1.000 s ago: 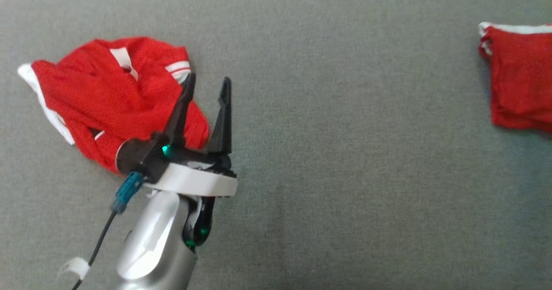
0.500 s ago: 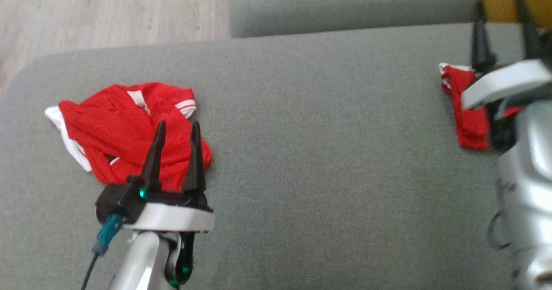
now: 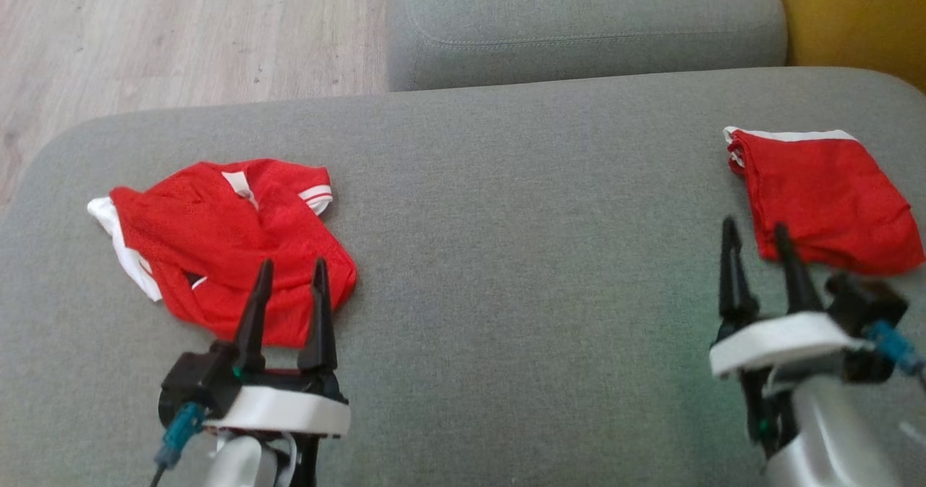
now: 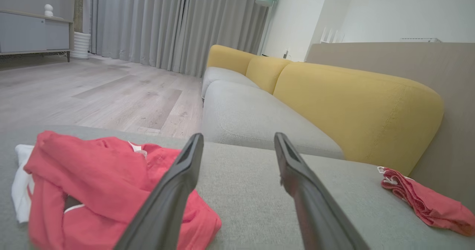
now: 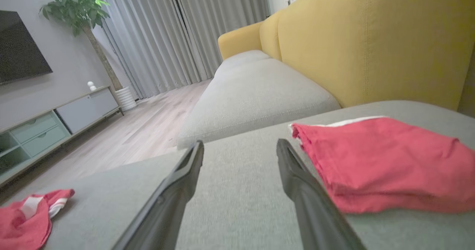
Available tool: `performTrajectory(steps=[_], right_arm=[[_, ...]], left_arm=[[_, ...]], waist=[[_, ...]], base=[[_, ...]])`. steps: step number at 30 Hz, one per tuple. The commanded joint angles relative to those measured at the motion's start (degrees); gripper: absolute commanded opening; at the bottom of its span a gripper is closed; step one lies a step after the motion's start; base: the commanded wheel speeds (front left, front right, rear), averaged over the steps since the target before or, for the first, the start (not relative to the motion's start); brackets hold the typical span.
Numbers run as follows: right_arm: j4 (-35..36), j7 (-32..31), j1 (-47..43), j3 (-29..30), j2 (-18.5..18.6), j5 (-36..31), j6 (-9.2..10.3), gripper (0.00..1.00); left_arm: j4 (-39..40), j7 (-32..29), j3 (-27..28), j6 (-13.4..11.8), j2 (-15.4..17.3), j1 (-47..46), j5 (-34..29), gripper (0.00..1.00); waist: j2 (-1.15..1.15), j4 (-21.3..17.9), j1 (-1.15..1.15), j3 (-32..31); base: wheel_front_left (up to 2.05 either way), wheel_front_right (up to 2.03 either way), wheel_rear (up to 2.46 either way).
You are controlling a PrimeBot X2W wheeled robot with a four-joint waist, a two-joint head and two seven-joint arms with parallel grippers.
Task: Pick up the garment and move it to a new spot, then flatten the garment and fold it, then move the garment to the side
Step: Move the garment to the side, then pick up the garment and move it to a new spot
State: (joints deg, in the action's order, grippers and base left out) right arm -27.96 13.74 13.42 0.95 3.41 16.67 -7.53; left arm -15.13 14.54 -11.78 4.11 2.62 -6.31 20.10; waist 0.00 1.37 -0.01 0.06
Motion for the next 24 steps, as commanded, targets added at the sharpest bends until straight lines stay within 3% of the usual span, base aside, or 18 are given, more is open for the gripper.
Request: performTrajectory(steps=[1, 24], right_arm=[[2.06, 0.89, 1.10, -2.19, -0.51, 0.31, 0.04, 1.00], [5.19, 1.25, -2.99, -3.27, -0.53, -0.34, 0.04, 1.00]], left_arm=[[1.28, 0.46, 1.77, 0.29, 0.27, -1.04, -0.10, 1.00], [1.52, 0.46, 1.03, -0.57, 0.26, -1.05, 1.06, 1.00]], waist=[[0.00, -0.02, 0.01, -0.05], [0.00, 0.45, 0.01, 0.05]], base=[[0.00, 0.00, 0.00], [0.00, 0.00, 0.00]])
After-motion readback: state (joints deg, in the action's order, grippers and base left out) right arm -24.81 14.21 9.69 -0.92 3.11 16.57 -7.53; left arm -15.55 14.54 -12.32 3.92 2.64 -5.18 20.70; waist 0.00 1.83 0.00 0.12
